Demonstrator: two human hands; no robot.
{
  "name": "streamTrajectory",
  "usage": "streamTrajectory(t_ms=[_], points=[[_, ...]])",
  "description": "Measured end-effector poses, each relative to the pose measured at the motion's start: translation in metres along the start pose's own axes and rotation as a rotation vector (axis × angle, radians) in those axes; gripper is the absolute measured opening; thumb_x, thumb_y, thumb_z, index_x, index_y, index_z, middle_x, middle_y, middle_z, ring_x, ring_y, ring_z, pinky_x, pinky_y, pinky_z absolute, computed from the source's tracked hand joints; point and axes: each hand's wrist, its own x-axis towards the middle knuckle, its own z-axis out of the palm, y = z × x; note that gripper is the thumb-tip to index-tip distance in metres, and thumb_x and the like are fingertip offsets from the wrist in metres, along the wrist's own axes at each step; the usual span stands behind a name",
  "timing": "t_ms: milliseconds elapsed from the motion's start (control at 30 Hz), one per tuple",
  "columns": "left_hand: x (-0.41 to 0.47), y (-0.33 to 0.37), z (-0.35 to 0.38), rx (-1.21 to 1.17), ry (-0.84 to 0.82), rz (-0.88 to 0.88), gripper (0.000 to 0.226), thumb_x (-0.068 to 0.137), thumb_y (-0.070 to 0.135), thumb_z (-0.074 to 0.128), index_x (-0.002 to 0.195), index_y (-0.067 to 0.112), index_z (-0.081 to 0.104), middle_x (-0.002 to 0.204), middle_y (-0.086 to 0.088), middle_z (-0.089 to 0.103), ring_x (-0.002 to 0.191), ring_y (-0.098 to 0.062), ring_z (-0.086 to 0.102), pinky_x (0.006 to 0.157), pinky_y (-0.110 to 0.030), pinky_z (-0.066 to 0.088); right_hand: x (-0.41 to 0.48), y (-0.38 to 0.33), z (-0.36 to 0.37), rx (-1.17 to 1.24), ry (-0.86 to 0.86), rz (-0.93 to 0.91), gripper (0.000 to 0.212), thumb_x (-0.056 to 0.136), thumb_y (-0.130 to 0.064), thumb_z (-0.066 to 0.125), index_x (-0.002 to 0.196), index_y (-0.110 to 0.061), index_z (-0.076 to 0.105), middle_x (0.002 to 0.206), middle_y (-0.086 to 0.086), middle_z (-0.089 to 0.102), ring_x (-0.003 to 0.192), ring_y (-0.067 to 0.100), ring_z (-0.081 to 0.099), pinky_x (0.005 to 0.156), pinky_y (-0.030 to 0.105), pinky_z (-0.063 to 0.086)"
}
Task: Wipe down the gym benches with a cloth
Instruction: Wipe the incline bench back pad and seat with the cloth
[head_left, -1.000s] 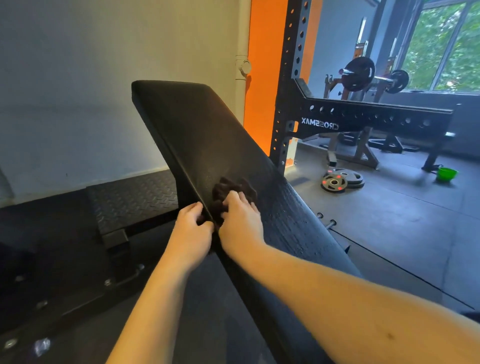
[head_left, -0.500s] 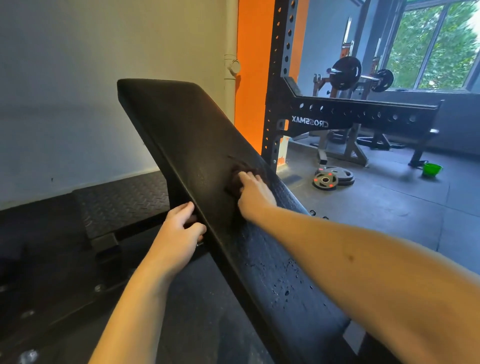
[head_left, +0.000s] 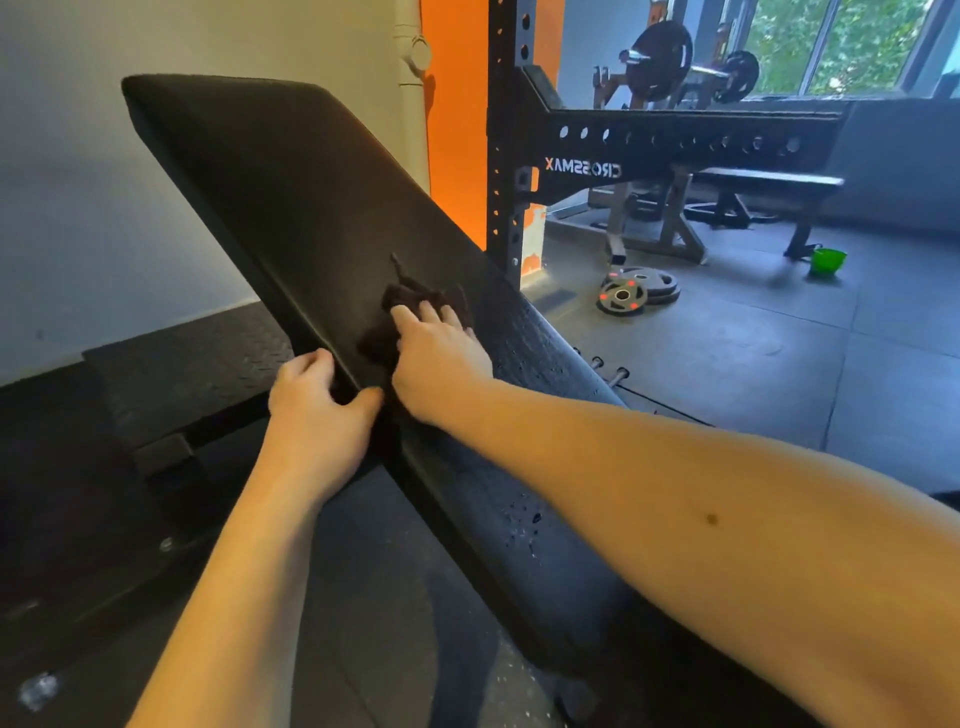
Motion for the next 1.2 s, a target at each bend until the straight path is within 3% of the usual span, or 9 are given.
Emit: streamTrajectory(t_ms=[67, 200, 433, 600, 700, 833, 933, 1067, 1200], points=[[-0.002, 0.000, 0.007, 0.099, 0.026, -0.060, 0.062, 0.094, 0.037, 0.069, 0.148, 0.018, 0.047, 0.158, -0.003, 0.033, 0.144, -0.025, 0.033, 0.114, -0.047, 0.040, 0.017, 0.021, -0.005, 0.022, 0.007, 0.074, 0.059, 0.097, -0.015, 0.049, 0.154, -0.020, 0.033, 0.161, 0.010, 0.031, 0.152, 0.035, 0.018, 0.123, 0.056, 0.020], [-0.006, 0.003, 0.018, 0.100, 0.073, -0.069, 0.071, 0.100, 0.027, 0.064, 0.159, 0.014, 0.027, 0.165, 0.000, 0.017, 0.151, -0.022, 0.013, 0.118, -0.040, 0.028, 0.046, 0.069, -0.025, 0.024, 0.014, 0.238, 0.050, 0.096, -0.011, 0.050, 0.145, -0.017, 0.048, 0.147, 0.012, 0.048, 0.140, 0.037, 0.039, 0.118, 0.054, 0.032], [-0.012, 0.001, 0.014, 0.011, 0.067, -0.053, 0.078, 0.100, 0.027, 0.064, 0.163, 0.017, 0.018, 0.167, 0.004, 0.014, 0.154, -0.017, 0.011, 0.120, -0.038, 0.024, 0.059, 0.072, -0.035, -0.008, 0.047, 0.380, 0.032, 0.096, -0.012, 0.050, 0.125, -0.007, 0.062, 0.128, 0.015, 0.062, 0.119, 0.038, 0.057, 0.100, 0.047, 0.050], [-0.009, -0.008, 0.011, 0.004, 0.048, -0.011, 0.075, 0.098, 0.026, 0.067, 0.161, 0.016, 0.027, 0.165, 0.003, 0.017, 0.141, -0.009, 0.026, 0.105, -0.027, 0.034, -0.003, 0.012, -0.029, -0.108, 0.083, 0.201, 0.026, 0.093, -0.018, 0.055, 0.115, -0.011, 0.066, 0.116, 0.013, 0.067, 0.108, 0.036, 0.064, 0.082, 0.039, 0.047], [-0.005, -0.007, 0.013, 0.076, 0.065, -0.006, 0.061, 0.096, 0.026, 0.067, 0.150, 0.011, 0.044, 0.163, -0.001, 0.023, 0.148, -0.022, 0.021, 0.116, -0.040, 0.035, -0.021, -0.009, -0.019, -0.161, 0.011, 0.042, 0.034, 0.095, -0.023, 0.055, 0.126, -0.010, 0.061, 0.129, 0.015, 0.060, 0.120, 0.037, 0.057, 0.092, 0.043, 0.047], [-0.006, 0.011, 0.021, 0.157, 0.096, -0.082, 0.067, 0.100, 0.029, 0.061, 0.157, 0.008, 0.031, 0.165, -0.005, 0.018, 0.150, -0.025, 0.013, 0.115, -0.043, 0.030, -0.006, 0.018, -0.012, -0.152, -0.009, 0.063, 0.049, 0.095, -0.018, 0.057, 0.142, -0.007, 0.047, 0.148, 0.016, 0.045, 0.140, 0.039, 0.037, 0.108, 0.053, 0.040], [-0.008, 0.016, 0.024, 0.156, 0.106, -0.090, 0.072, 0.102, 0.029, 0.057, 0.161, 0.008, 0.021, 0.167, -0.004, 0.014, 0.151, -0.024, 0.010, 0.115, -0.041, 0.030, 0.016, 0.054, -0.022, -0.094, 0.034, 0.161, 0.041, 0.094, -0.012, 0.054, 0.135, -0.006, 0.055, 0.139, 0.016, 0.053, 0.133, 0.039, 0.045, 0.108, 0.053, 0.043], [-0.011, 0.010, 0.020, 0.083, 0.121, -0.087, 0.070, 0.103, 0.027, 0.056, 0.161, 0.010, 0.023, 0.167, -0.001, 0.017, 0.153, -0.019, 0.012, 0.116, -0.038, 0.029, 0.039, 0.088, -0.034, -0.064, 0.026, 0.285, 0.028, 0.095, -0.009, 0.055, 0.122, -0.006, 0.064, 0.122, 0.015, 0.062, 0.119, 0.038, 0.058, 0.099, 0.048, 0.051], [-0.014, 0.005, 0.015, -0.046, 0.108, -0.079, 0.067, 0.103, 0.025, 0.057, 0.161, 0.015, 0.026, 0.166, 0.005, 0.019, 0.154, -0.016, 0.016, 0.116, -0.035, 0.028, 0.052, 0.098, -0.049, -0.005, -0.016, 0.429, 0.034, 0.100, -0.012, 0.046, 0.129, -0.001, 0.059, 0.132, 0.022, 0.058, 0.125, 0.039, 0.055, 0.100, 0.043, 0.045]])
